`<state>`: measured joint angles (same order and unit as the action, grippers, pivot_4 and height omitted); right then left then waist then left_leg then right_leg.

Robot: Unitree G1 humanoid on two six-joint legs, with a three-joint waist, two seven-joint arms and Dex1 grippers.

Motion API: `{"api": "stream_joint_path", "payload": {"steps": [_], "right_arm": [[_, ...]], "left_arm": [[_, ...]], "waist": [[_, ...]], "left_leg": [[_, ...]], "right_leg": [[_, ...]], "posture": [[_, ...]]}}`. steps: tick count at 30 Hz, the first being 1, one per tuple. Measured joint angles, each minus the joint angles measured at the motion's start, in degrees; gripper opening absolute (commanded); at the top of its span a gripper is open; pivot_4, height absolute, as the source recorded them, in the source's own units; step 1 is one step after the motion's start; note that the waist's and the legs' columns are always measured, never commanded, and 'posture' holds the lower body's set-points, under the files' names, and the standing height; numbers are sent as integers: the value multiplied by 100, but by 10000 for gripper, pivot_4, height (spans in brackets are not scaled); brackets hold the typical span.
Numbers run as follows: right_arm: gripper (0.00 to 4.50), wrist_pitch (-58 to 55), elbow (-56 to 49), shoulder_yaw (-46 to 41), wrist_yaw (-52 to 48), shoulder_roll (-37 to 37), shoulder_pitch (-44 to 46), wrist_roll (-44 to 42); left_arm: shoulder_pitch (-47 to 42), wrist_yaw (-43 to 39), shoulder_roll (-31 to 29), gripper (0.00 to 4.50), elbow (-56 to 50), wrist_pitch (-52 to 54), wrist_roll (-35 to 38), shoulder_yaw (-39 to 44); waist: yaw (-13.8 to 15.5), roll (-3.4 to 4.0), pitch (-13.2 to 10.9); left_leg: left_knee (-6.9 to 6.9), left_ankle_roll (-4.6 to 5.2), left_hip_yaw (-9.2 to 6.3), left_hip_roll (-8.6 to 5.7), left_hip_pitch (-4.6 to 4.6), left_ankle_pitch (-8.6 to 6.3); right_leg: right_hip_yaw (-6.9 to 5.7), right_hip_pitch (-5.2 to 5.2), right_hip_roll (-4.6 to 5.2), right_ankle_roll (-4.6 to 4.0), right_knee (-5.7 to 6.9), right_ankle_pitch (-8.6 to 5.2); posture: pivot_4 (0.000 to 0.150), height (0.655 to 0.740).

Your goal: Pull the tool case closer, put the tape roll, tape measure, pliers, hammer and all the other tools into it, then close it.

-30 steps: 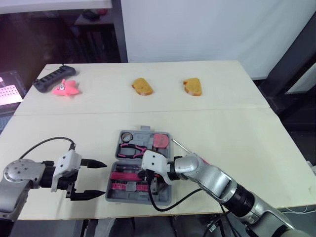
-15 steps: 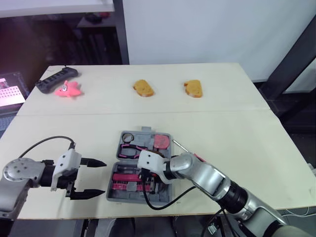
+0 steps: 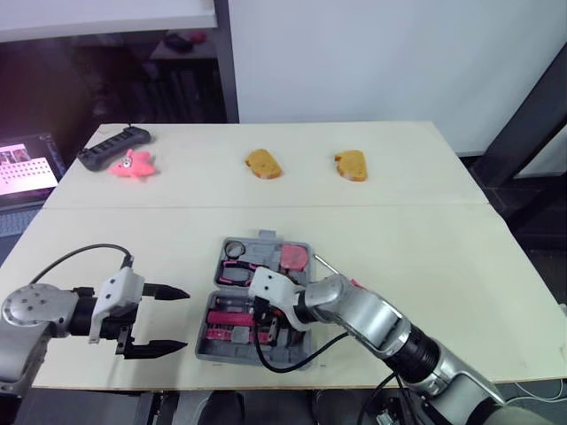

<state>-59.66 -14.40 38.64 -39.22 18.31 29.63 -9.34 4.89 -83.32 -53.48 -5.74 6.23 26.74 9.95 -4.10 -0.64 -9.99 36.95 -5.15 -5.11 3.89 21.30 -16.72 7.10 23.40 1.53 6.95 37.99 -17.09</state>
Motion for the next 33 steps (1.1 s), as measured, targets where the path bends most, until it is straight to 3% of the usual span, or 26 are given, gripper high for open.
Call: {"api": "stream_joint_path", "payload": {"steps": [3,7,11,15,19,25,33], "right_arm": [[547,378,-70,-247,-88,51,-167,-121],[547,889,-1179,-1504,-285,421,-234,-568],[547,1607,-2056,-2945,-884,1752,-1051,-912],[547,1940,-1763,-4194,-1425,2829,-2396,-1027],[12496,2591,-1050,-5368,-1705,3018,-3649,-1054],[42618,4261,-38,-5850,-1964,2991,-4878,-653],[43929,5460,1144,-6196,-1959,2868,-4994,-569]], "left_arm": [[2,11,0,45000,-1,9,1,8],[163,98,0,45000,34,46,2,185],[352,259,-16,45000,371,-85,-61,546],[479,431,-68,45000,999,-235,-149,1011],[648,632,-103,45000,1763,-548,-319,1421],[781,694,-232,45000,2770,-840,-410,1786],[722,737,-388,45000,3700,-1162,-484,2019]], "waist": [[0,2,-17],[6,1,-52],[109,-18,-66],[141,-27,-86],[134,-34,-90],[137,-45,-94],[138,-42,-98]], "left_leg": [[0,0,0,0,18,0],[-5,0,0,0,22,0],[-12,2,1,-1,22,-2],[-10,7,15,0,19,-5],[-7,7,20,0,10,-5],[1,6,30,0,10,-5],[-3,6,32,0,9,-5]], "right_leg": [[0,18,0,5,1,3],[0,23,1,18,0,9],[-3,14,5,5,-20,-3],[5,13,4,2,-30,-4],[11,6,3,-3,-31,-5],[18,3,4,-5,-32,-5],[19,4,3,-6,-33,-5]], "posture": [[1500,7400],[1500,7400],[1500,7400],[1500,7400],[1500,7400],[1500,7400],[1500,7400]]}}
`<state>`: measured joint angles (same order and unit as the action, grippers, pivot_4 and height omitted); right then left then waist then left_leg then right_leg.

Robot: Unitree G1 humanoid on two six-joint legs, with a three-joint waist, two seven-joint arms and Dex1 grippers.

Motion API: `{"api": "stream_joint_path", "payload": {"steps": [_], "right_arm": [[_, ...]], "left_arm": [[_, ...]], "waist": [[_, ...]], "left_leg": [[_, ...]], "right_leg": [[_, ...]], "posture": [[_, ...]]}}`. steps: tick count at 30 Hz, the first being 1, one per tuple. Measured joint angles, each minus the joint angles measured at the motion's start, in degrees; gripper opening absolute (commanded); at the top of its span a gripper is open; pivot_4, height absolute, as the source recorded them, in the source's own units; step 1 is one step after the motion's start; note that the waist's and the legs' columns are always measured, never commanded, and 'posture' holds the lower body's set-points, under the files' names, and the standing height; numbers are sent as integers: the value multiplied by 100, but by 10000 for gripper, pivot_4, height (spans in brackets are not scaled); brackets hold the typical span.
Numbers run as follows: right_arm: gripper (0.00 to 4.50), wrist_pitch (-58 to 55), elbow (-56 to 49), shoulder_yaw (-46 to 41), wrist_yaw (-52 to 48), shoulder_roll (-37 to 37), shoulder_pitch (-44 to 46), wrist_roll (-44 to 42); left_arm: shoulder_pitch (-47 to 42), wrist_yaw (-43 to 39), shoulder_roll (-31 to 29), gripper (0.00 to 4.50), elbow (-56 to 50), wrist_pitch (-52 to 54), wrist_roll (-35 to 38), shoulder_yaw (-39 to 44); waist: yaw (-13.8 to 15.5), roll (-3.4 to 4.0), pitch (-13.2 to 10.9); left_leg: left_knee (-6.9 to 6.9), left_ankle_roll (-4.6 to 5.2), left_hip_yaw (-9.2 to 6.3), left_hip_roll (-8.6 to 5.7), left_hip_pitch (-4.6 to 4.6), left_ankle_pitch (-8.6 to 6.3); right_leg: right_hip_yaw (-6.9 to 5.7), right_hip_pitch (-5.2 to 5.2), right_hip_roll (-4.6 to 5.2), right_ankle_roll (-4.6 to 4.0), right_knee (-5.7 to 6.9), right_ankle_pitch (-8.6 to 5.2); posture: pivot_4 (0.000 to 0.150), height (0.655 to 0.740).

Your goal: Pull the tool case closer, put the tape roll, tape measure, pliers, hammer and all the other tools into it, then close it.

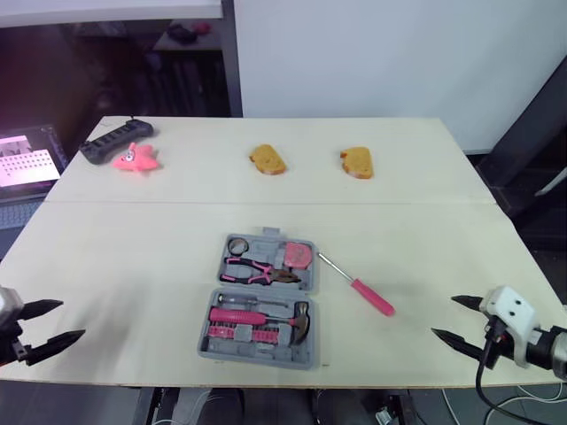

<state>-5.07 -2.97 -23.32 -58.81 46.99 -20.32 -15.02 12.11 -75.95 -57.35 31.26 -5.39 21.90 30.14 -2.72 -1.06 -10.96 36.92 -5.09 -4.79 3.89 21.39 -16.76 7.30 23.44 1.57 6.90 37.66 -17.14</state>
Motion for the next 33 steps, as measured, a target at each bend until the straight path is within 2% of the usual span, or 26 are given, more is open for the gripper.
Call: {"api": "stream_joint_path", "payload": {"steps": [7,13,16,22,28,31,33], "right_arm": [[43929,7,-140,152,93,-60,11,9],[43929,-1482,-1797,1035,771,-284,516,-152],[43929,-2374,-2209,1592,1370,-635,1069,-126],[43929,-3564,-2088,2252,2234,-826,1892,212],[43929,-4099,-1699,2613,2496,-993,2079,353],[35536,-4223,-1580,2653,2617,-1156,2292,359],[26706,-4226,-1464,2663,2701,-1252,2413,374]], "left_arm": [[-300,17,33,45000,23,-28,-17,-91],[-381,127,489,45000,-1315,282,7,-721],[-311,175,692,45000,-2096,532,61,-981],[-195,446,946,45000,-3454,1024,241,-1373],[-208,736,1070,45000,-4138,1342,258,-1604],[-165,774,1071,45000,-4249,1371,254,-1648],[-137,800,1099,45000,-4317,1392,252,-1756]], "waist": [[10,2,0],[9,9,1],[14,8,1],[35,7,1],[-5,8,0],[-37,7,1],[-38,7,1]], "left_leg": [[2,-1,0,0,-1,1],[2,-7,-2,0,1,4],[6,-8,-2,0,3,4],[7,-7,-3,0,5,4],[7,-6,-3,0,0,4],[8,-6,-3,0,1,4],[7,-6,-3,0,2,4]], "right_leg": [[1,-2,0,0,1,1],[2,-3,-1,3,2,3],[2,-3,-1,3,2,4],[3,-3,0,2,1,4],[3,-2,-2,4,2,6],[4,-3,-2,3,2,5],[4,-4,-2,4,2,5]], "posture": [[1500,7400],[1500,7400],[1500,7400],[1500,7400],[1500,7400],[1500,7400],[1500,7400]]}}
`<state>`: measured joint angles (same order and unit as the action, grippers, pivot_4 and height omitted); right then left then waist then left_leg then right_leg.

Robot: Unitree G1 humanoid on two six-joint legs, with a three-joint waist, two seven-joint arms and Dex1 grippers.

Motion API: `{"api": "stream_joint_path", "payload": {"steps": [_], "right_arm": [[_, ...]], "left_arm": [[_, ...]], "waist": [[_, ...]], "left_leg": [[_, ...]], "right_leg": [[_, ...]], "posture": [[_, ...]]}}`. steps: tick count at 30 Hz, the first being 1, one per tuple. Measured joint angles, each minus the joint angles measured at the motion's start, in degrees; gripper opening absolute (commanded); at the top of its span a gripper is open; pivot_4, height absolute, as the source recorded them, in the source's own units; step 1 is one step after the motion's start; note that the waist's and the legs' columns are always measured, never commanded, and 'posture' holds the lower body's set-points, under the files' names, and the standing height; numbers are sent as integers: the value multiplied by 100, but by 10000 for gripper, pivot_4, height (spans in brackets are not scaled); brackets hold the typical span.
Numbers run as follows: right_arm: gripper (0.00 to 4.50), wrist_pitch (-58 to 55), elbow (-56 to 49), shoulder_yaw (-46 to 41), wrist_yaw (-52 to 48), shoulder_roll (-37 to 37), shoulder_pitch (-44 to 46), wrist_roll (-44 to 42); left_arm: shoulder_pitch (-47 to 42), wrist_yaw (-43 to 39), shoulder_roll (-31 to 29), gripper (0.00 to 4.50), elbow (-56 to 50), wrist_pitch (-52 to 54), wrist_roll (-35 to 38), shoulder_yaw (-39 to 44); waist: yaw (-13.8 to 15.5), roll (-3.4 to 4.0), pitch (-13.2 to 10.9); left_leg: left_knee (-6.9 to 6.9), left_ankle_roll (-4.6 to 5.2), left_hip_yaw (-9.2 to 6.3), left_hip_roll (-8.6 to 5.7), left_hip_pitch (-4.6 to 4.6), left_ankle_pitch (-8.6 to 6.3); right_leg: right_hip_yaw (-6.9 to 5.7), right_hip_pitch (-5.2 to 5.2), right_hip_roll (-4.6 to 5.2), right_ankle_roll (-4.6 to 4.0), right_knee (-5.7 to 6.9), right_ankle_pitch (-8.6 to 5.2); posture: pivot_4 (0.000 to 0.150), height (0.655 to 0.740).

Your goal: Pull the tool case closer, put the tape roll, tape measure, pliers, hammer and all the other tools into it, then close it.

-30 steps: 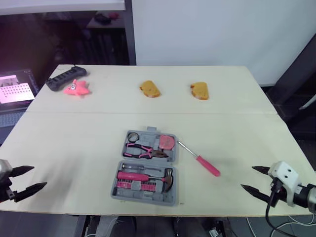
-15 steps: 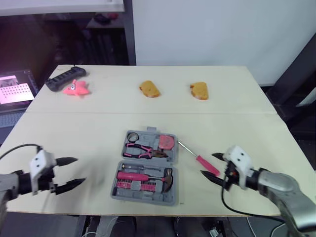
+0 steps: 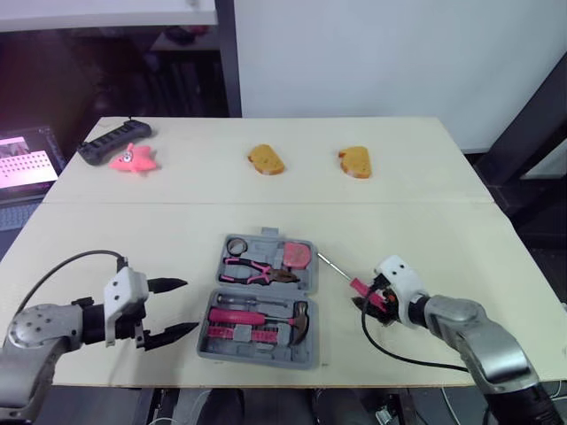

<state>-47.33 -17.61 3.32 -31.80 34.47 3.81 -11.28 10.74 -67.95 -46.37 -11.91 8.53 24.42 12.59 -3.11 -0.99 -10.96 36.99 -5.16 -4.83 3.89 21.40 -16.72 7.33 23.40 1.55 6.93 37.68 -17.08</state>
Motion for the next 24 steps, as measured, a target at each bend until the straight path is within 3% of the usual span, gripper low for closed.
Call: {"api": "stream_joint_path", "payload": {"steps": [4,11,16,20,24], "right_arm": [[6172,11,167,83,109,-163,191,60],[6218,-31,163,86,217,-316,185,84],[6218,-520,-421,-64,377,-356,-114,-16],[6218,-2020,-1735,-590,997,-1139,-431,-248],[6218,-3544,-3276,-681,1783,-2373,-753,-258]], "left_arm": [[16,56,40,45000,-8,3,-9,-96],[-30,113,40,45000,-3,3,-12,-105],[45,149,37,45000,-4,6,-10,-104],[61,147,36,45000,1,5,-8,-104],[-56,119,36,45000,80,4,-9,-133]], "waist": [[-32,-1,1],[-89,-8,5],[-64,-5,3],[-64,-3,2],[-74,-1,2]], "left_leg": [[-1,0,-3,0,-2,0],[-1,0,-4,0,-3,0],[-3,0,-4,0,3,0],[-4,0,-8,0,2,0],[-10,-1,-9,0,2,0]], "right_leg": [[-1,0,-2,1,0,1],[-1,-1,-2,10,1,5],[-1,1,0,11,0,5],[-2,5,-2,3,5,1],[-2,9,-2,-1,6,-2]], "posture": [[1500,7400],[1500,7400],[1500,7400],[1500,7400],[1500,7400]]}}
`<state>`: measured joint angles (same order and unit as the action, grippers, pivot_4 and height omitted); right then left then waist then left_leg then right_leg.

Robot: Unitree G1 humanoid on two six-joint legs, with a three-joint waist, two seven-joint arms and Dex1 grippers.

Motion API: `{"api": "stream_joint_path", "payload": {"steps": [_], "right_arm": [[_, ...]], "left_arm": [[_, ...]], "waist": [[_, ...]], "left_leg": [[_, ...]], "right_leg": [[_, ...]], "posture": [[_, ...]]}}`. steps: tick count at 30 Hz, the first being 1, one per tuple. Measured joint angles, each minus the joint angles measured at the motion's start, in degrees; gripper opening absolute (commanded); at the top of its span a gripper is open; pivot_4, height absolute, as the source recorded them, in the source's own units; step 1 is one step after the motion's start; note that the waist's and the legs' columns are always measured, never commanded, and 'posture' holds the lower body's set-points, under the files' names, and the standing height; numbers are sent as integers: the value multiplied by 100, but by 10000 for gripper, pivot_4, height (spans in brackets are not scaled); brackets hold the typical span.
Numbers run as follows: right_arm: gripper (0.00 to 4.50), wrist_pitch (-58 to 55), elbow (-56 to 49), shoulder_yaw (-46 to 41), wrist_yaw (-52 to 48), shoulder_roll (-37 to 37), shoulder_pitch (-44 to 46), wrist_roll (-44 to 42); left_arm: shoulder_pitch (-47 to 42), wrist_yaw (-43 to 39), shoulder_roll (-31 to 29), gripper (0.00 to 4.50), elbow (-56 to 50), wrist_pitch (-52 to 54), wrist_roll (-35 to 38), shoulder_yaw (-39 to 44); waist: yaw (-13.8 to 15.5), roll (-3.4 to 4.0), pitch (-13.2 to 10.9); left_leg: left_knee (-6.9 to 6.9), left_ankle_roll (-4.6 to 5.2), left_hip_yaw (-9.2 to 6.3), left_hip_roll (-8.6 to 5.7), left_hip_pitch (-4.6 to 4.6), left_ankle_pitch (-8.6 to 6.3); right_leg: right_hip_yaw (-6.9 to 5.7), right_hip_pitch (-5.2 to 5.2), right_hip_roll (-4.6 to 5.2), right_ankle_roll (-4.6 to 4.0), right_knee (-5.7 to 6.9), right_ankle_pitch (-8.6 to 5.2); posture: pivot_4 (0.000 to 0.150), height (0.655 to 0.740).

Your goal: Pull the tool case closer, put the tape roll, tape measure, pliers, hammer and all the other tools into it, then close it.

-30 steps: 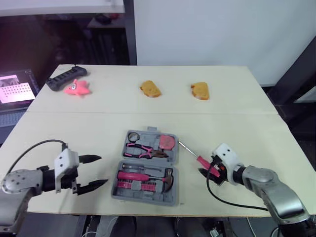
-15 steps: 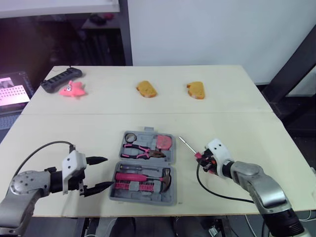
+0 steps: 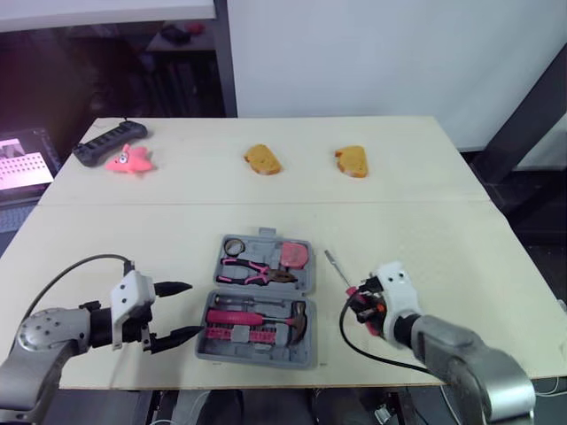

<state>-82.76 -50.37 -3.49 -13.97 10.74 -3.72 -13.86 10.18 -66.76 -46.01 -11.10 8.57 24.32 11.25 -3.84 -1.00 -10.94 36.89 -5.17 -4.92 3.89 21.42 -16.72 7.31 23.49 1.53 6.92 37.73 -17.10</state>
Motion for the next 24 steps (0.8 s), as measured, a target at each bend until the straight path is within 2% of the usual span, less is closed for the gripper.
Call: {"api": "stream_joint_path", "payload": {"steps": [2,7,12,19,21,22,24], "right_arm": [[6218,-396,-354,88,361,-519,-81,88],[6218,-560,-527,621,1140,-622,-724,456],[6218,59,-176,904,1429,-656,-1221,639],[6218,910,200,991,1499,-856,-1601,685],[16667,1034,242,975,1495,-858,-1640,682],[19849,1071,247,970,1468,-866,-1651,664],[29477,1087,222,883,1379,-912,-1650,563]], "left_arm": [[-119,-31,1,45000,86,0,-1,-85],[-400,-181,-8,45000,324,-2,-5,-172],[-475,-430,-89,45000,322,-10,1,-264],[-422,-605,-180,45000,308,-14,1,-270],[-425,-620,-182,45000,308,-15,1,-270],[-429,-622,-182,45000,308,-16,1,-270],[-463,-621,-181,45000,309,-24,0,-271]], "waist": [[-3,2,-1],[3,-1,1],[-24,-5,4],[-18,-71,44],[-15,-77,47],[-13,-77,47],[-11,-77,47]], "left_leg": [[0,-5,0,0,2,3],[-6,-8,4,-1,7,4],[-9,-8,4,1,-2,4],[-9,-8,4,3,-3,4],[-9,-9,4,3,-4,4],[-9,-9,4,3,-4,4],[-10,-9,3,3,-4,4]], "right_leg": [[-1,3,1,-2,0,0],[-1,5,6,-3,-6,-2],[0,4,2,-5,-6,-1],[0,-2,4,-6,-9,-2],[0,-4,4,-9,-13,0],[0,-4,4,-9,-13,0],[-1,-4,4,-9,-13,0]], "posture": [[1500,7400],[1500,7400],[1500,7400],[1500,7400],[1500,7400],[1500,7400],[1500,7400]]}}
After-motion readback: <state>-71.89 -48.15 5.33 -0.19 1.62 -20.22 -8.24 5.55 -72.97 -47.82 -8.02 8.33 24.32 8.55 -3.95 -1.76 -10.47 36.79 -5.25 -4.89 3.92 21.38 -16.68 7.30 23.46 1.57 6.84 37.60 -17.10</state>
